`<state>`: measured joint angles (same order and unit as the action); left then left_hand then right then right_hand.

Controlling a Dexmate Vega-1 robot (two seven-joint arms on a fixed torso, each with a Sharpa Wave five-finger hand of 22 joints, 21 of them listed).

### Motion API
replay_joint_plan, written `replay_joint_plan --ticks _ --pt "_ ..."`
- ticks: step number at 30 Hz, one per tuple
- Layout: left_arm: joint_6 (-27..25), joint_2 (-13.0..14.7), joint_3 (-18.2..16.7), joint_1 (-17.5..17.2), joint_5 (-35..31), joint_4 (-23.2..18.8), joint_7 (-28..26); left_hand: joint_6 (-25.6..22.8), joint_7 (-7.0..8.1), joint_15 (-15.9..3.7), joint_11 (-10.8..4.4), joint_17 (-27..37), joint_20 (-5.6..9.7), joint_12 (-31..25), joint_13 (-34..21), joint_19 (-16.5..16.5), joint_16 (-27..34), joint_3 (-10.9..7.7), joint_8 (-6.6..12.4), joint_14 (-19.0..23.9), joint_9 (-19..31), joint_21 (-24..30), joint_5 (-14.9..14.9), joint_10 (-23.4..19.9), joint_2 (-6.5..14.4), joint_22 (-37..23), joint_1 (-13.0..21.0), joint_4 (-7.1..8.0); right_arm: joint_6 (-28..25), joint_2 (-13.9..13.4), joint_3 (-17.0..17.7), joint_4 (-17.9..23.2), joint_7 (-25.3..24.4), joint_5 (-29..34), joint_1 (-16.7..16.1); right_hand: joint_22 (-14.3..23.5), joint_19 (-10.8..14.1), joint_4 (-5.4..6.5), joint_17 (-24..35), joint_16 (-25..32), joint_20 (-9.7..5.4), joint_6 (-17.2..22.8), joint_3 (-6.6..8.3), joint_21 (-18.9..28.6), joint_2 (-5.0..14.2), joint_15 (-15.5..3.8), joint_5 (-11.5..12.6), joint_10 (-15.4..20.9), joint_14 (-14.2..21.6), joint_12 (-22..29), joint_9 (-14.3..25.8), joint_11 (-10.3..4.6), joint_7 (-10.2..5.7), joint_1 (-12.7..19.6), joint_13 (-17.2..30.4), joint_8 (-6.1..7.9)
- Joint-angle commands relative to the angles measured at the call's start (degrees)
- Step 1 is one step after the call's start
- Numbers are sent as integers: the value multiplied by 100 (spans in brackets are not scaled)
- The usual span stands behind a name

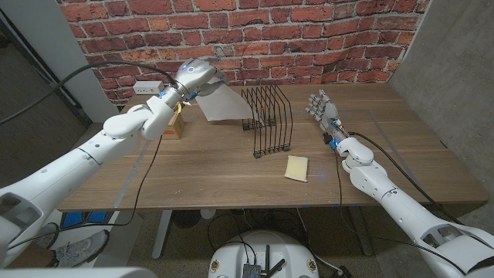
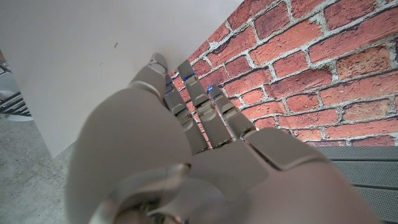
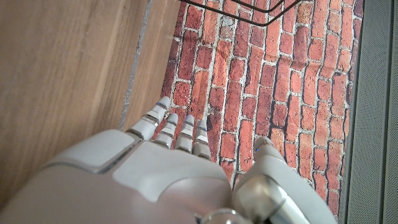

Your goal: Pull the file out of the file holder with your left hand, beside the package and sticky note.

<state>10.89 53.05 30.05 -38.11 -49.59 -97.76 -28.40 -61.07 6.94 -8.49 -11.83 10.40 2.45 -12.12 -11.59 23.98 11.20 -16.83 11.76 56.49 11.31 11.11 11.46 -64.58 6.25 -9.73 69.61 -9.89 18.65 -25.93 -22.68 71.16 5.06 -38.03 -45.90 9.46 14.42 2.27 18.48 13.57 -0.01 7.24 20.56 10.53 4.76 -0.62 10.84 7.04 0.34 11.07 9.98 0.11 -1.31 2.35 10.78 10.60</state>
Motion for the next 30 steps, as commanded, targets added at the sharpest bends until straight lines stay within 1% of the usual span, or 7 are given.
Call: replay_joint_plan --ticks 1,6,10,16,21,23,30 --pt "-6 -2 120 -92 -407 41 -627 -1 -10 -551 -19 12 924 -53 -13 12 -14 3 -5 -33 18 -17 25 9 26 -15 35 -11 -31 -11 1 90 -53 -7 -78 23 41 -1 10 33 21 73 8 36 303 20 36 41 52 17 33 -10 9 14 17 35" --pt "-211 22 144 -340 -532 -60 -833 -19 -24 -551 -20 13 924 -62 -15 10 -11 7 2 -28 17 -18 25 -11 22 -14 34 -12 -38 -21 12 160 -104 -15 -143 23 43 -1 10 33 22 73 8 37 303 21 36 43 53 17 33 -12 10 15 17 34" --pt "-329 12 144 -571 -442 -130 -907 -22 -26 -551 -20 12 924 -66 -16 10 -13 10 3 -32 17 -18 26 -20 17 -14 34 -14 -52 -33 23 218 -168 -11 -192 23 43 0 11 33 22 73 8 37 303 18 36 45 52 18 33 -13 8 14 17 34" --pt "-426 57 149 -797 -338 -214 -838 -15 -27 -551 -19 10 923 -71 -17 13 -18 12 -2 -43 16 -17 28 -32 17 -15 35 -14 -55 -36 28 233 -197 -6 -207 23 47 1 11 35 20 77 7 38 302 21 36 48 56 19 33 -10 14 13 17 35" --pt "-458 73 141 -948 -181 -253 -731 -15 -36 -551 -19 10 923 -73 -17 14 -18 12 -2 -44 16 -16 30 -36 18 -15 36 -14 -45 -8 13 168 -161 -7 -156 23 46 1 11 35 18 78 7 37 300 20 35 44 57 18 33 -10 12 12 17 34" --pt "-459 71 139 -1008 -106 -273 -686 -15 -64 -551 -13 13 922 -95 -22 17 -11 8 -3 -32 15 -15 32 -85 38 -15 35 -7 -45 -1 7 148 -149 -6 -139 23 46 0 11 34 20 76 7 37 300 18 35 45 55 18 33 -12 12 13 17 33" --pt "-434 54 167 -1145 26 -317 -548 -21 -60 -551 -18 14 921 -118 -24 21 -6 14 -3 -22 14 -14 33 -142 29 -14 39 -15 -47 8 6 138 -162 -1 -129 23 42 2 12 34 18 79 7 36 301 17 35 43 54 18 34 -4 10 12 17 34"
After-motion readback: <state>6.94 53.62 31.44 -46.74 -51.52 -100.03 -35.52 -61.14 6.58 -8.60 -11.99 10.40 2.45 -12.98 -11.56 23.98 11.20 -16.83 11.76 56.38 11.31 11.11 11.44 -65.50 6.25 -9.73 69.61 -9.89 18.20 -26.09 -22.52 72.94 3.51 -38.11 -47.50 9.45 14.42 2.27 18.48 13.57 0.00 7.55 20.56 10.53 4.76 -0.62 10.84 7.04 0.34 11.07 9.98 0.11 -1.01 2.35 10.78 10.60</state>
